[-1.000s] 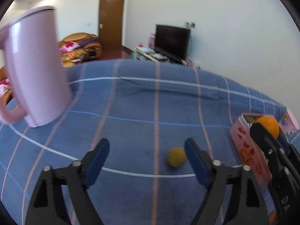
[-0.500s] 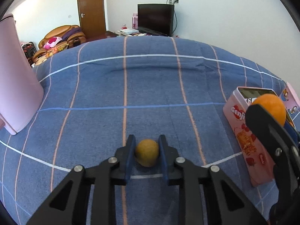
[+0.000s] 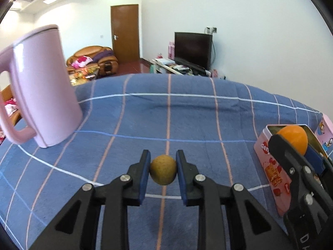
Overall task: Organize fruits
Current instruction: 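Carry the orange and kiwi over the pink tin with both tools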
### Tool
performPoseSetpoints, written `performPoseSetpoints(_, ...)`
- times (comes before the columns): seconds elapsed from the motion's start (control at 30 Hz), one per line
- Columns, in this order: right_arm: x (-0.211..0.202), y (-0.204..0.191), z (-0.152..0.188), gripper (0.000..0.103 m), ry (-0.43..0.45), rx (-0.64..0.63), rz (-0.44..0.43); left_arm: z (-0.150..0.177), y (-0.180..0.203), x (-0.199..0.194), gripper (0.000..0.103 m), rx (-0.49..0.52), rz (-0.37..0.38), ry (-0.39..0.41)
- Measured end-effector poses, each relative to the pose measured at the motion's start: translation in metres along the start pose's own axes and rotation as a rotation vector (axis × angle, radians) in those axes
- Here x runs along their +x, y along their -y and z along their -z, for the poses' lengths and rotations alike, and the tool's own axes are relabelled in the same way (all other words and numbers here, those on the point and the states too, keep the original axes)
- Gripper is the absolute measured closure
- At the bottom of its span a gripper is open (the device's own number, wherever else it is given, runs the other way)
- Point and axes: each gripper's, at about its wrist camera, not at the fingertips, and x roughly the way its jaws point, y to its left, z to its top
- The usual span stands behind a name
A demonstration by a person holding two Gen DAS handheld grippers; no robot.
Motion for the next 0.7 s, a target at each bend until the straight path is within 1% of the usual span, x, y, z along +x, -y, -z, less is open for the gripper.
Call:
performPoseSetpoints(0.13,-0.007,-0.006,0.002,0.062,0.022,-0.029,0.011,0.003,-0.004,-0.01,0.077,-0.009,-0.026,0.04)
performPoseSetpoints(0.3,-0.011,-0.003,0.005,0.062,0.026,-0.027,0.015,0.008,0.001,-0.022,0.077,0.002,-0.049,0.071)
performPoseSetpoints(0.53,-0.018,0.003,0.008,0.062,0.024,-0.018,0.02,0.015,0.006,-0.035,0.077,0.005,-0.068,0.102)
performPoseSetpoints(0.7,-0.024,0.004,0.011,0.062,0.031,-0.031,0.027,0.019,0.011,-0.039,0.077,0.005,-0.067,0.104)
